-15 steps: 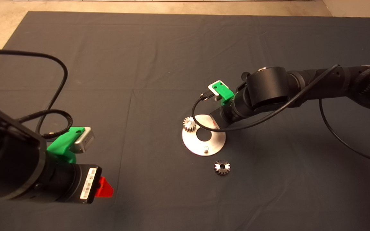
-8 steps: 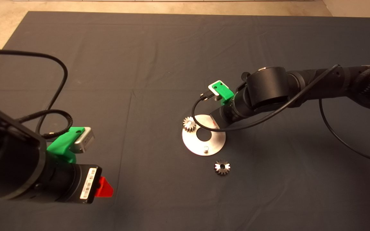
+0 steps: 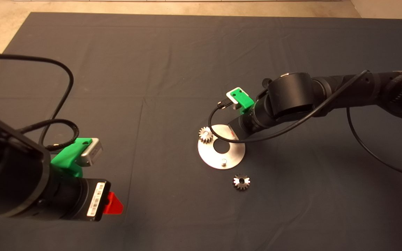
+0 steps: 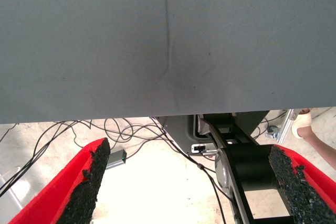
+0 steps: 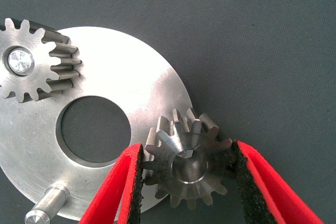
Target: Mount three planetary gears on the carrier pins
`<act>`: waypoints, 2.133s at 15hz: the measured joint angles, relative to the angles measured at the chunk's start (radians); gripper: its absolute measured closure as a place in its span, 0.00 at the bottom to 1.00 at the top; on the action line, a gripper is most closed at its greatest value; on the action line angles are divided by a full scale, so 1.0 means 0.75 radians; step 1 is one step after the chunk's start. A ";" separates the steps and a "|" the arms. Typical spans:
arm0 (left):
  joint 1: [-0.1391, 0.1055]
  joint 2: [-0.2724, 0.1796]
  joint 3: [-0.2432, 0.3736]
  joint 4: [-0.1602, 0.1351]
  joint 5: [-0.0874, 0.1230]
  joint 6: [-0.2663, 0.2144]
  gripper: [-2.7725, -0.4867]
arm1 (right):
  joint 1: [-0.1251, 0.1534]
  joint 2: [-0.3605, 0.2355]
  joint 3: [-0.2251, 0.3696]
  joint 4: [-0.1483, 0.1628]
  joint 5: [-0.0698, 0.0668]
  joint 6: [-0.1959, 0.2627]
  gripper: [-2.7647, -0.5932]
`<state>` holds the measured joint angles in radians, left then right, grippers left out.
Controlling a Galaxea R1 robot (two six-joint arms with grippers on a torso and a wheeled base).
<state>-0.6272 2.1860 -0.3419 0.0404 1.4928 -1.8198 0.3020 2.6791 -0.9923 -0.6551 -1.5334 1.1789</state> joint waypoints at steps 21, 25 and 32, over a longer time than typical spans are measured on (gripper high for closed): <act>0.000 0.000 0.000 0.000 0.000 0.000 0.26 | 0.000 0.001 0.001 0.000 0.000 0.001 0.78; 0.000 0.000 0.000 0.000 0.000 0.000 0.26 | 0.000 0.003 0.001 0.000 -0.001 0.003 0.78; 0.000 0.000 0.000 0.000 0.000 0.000 0.26 | 0.000 0.008 0.008 0.000 0.000 0.026 0.78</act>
<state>-0.6272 2.1860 -0.3419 0.0404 1.4928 -1.8198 0.3022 2.6849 -0.9862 -0.6551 -1.5332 1.1987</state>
